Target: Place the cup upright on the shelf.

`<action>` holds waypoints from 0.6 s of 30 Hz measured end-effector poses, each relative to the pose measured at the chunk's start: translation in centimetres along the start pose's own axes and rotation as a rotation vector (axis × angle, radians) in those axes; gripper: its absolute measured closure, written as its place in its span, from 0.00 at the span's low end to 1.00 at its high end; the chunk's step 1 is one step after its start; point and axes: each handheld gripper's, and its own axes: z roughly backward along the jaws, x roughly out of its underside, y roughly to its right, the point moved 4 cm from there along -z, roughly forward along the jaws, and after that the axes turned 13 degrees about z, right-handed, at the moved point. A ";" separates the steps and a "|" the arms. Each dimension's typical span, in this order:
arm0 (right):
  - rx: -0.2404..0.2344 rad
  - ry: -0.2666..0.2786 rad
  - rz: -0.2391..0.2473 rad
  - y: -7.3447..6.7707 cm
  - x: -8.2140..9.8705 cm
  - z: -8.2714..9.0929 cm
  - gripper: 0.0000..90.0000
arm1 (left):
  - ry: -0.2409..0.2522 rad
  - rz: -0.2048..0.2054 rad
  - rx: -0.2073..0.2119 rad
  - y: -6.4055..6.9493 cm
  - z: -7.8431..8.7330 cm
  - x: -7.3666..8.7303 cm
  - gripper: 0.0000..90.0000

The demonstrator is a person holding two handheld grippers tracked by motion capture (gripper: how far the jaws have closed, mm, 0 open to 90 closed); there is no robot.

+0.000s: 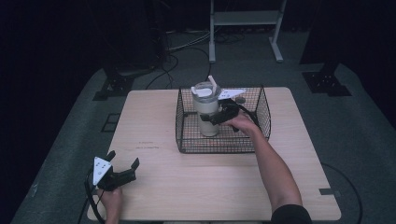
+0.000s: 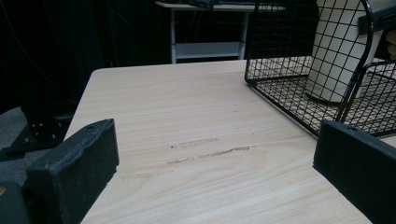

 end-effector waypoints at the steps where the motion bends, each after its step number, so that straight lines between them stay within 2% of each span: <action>1: 0.000 0.000 0.000 0.0 0.0 0.0 0.02 | 0.000 0.000 0.000 0.0 0.0 0.0 0.00; 9: 0.009 0.006 -0.011 0.0 0.0 0.6 0.00 | -0.001 -0.002 0.000 0.0 0.0 0.0 0.00; 18: 0.019 0.005 0.001 -0.1 0.2 1.1 0.00 | 0.000 -0.002 -0.001 0.0 -0.1 0.0 0.00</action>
